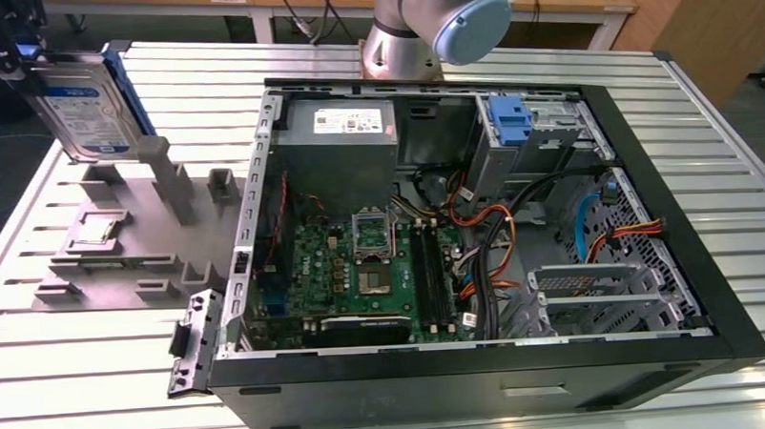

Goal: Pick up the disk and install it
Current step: 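Pick up the disk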

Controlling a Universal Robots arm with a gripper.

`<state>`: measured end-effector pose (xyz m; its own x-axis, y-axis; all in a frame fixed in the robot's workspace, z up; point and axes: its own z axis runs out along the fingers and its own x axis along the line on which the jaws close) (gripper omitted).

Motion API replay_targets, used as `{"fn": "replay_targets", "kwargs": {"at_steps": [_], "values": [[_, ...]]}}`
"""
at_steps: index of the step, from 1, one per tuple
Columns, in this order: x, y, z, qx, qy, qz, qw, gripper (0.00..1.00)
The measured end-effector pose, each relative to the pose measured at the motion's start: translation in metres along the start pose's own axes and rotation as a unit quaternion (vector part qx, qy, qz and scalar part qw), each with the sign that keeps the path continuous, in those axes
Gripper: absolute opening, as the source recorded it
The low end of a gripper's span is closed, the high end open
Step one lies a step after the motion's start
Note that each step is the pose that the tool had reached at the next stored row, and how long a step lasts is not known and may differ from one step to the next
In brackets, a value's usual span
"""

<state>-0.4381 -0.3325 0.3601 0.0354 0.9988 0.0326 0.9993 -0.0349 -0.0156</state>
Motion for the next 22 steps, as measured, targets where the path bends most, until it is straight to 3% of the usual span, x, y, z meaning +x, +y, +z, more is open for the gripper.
{"fn": "replay_targets", "kwargs": {"at_steps": [22], "values": [[0.0002, -0.0001, -0.0068, 0.0000, 0.0000, 0.000, 1.0000, 0.37]]}}
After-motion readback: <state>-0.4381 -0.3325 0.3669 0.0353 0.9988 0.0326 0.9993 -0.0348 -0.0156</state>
